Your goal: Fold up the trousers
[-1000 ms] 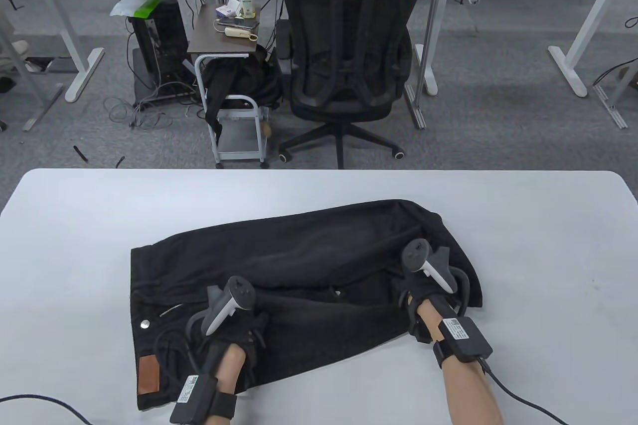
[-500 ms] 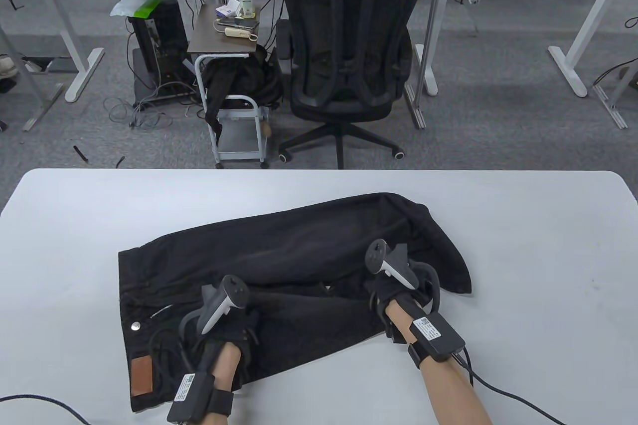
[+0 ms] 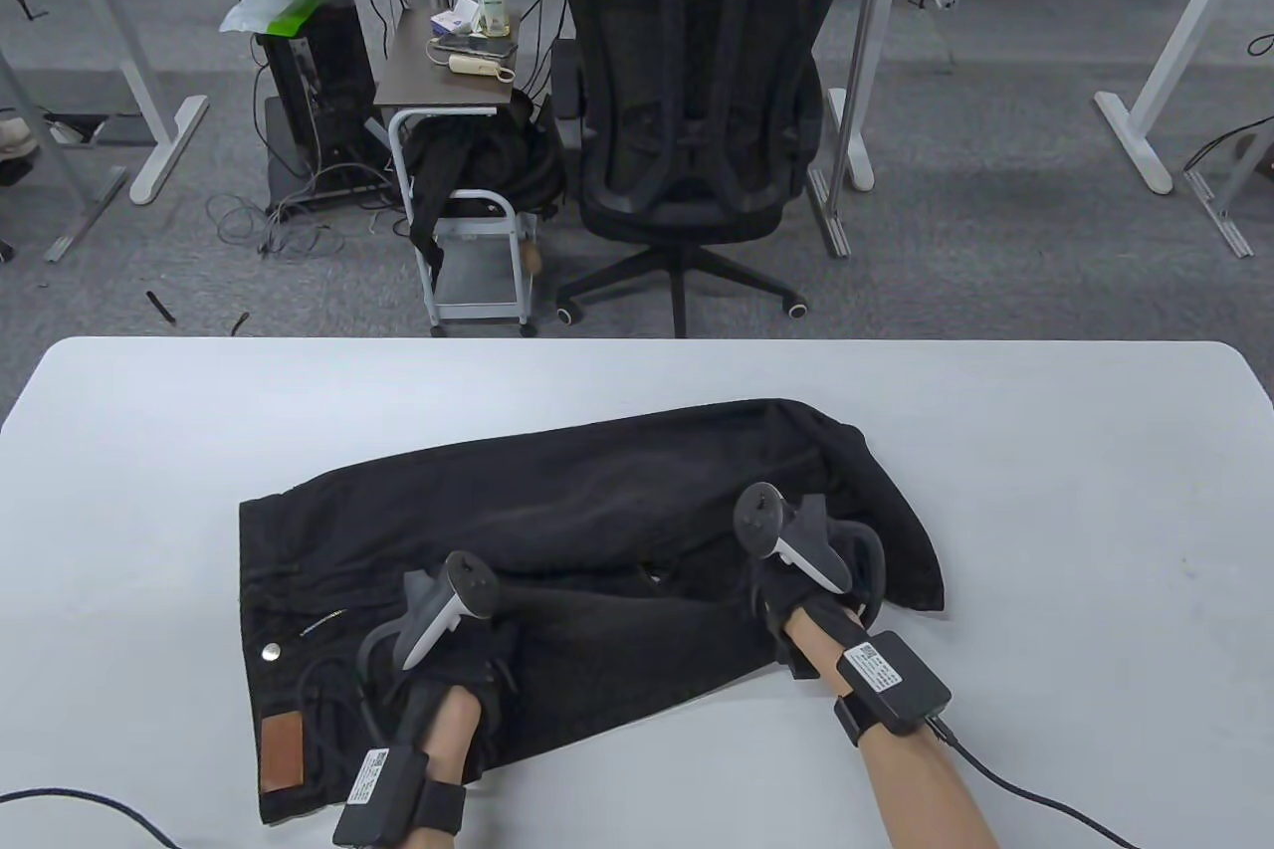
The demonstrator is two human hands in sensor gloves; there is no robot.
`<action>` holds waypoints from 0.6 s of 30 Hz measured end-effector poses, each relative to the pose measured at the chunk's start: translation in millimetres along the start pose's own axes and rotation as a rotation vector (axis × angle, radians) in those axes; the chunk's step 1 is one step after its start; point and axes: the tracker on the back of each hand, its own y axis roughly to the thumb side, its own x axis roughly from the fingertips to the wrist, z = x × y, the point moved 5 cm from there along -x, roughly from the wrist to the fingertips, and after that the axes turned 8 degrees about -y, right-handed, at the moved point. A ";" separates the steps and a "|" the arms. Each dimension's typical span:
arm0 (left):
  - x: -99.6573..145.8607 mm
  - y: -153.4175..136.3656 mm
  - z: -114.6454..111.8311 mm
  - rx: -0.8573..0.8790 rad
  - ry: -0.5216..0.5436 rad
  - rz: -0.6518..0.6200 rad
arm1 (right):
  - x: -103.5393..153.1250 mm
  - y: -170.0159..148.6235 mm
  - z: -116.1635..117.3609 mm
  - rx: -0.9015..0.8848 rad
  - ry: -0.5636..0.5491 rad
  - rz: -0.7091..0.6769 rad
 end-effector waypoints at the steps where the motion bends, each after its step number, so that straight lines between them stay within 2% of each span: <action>1: 0.3 -0.1 -0.3 -0.001 0.001 0.000 | -0.5 -2.9 -18.3 -0.001 -0.062 -0.009; 4: 0.7 1.7 -2.0 0.017 -0.013 -0.017 | -5.0 -12.9 -61.2 -0.030 -0.193 0.000; 6: 2.9 3.6 -1.3 0.021 -0.012 -0.025 | -7.8 -19.0 -77.6 -0.017 -0.229 0.014; 8: 4.6 4.6 -0.7 0.033 -0.016 -0.033 | -9.0 -25.0 -81.3 -0.040 -0.259 0.027; 12: 6.8 4.1 0.2 0.028 -0.017 -0.034 | -7.9 -40.1 -52.8 -0.051 -0.138 0.048; 14: 7.2 3.4 0.9 0.038 -0.020 -0.036 | -5.7 -58.4 -25.2 -0.074 0.037 0.127; 18: 5.7 0.2 0.9 0.054 -0.015 -0.024 | 7.2 -95.1 17.6 -0.067 0.264 0.185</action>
